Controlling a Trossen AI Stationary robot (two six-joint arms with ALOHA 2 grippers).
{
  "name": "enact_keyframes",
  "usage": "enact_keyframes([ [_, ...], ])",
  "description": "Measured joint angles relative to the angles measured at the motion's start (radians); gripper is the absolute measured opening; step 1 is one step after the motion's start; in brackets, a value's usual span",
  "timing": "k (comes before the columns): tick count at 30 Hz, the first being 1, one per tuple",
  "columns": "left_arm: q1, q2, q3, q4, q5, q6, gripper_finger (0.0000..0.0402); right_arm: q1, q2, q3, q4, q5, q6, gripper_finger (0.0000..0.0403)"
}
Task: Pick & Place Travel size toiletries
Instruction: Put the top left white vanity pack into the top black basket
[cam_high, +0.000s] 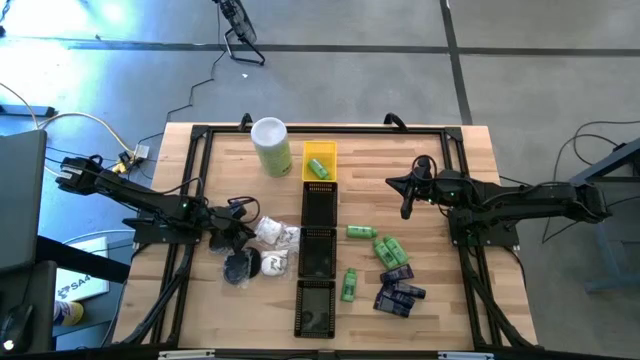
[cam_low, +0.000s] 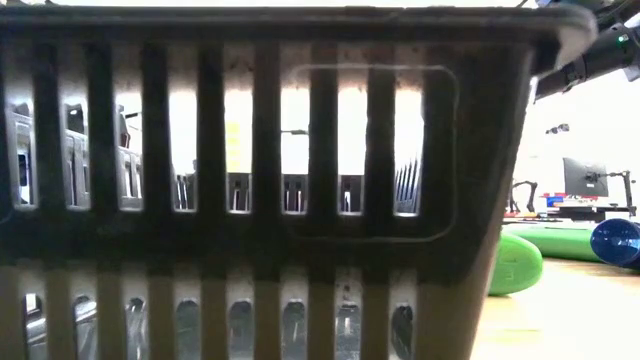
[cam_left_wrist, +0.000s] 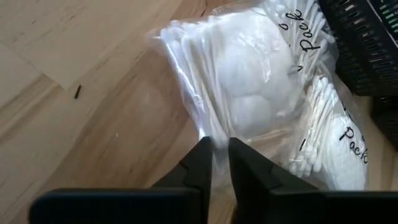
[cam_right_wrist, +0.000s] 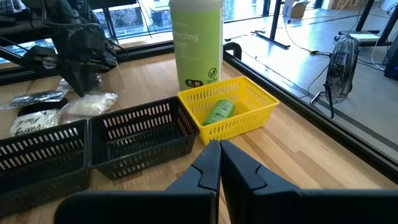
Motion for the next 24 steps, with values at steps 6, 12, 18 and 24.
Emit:
enact_keyframes([
  [6, 0.0, 0.0, 0.0, 0.001, 0.018, 0.0, 0.0007, 0.0, 0.0, 0.0, 0.0, 0.0, 0.0, 0.0002],
  [12, 0.0, 0.0, 0.0, 0.001, 0.022, 0.008, 0.0002, 0.0, 0.0, 0.0, 0.0, 0.0, 0.0, 0.0002],
  [18, 0.0, 0.0, 0.0, 0.001, 0.024, 0.008, 0.0001, 0.0, 0.0, 0.0, 0.0, 0.0, 0.0, 0.0002],
  [24, 0.0, 0.0, 0.0, 0.008, 0.023, 0.004, 0.0001, 0.0, 0.0, 0.0, 0.0, 0.0, 0.0, 0.0002],
])
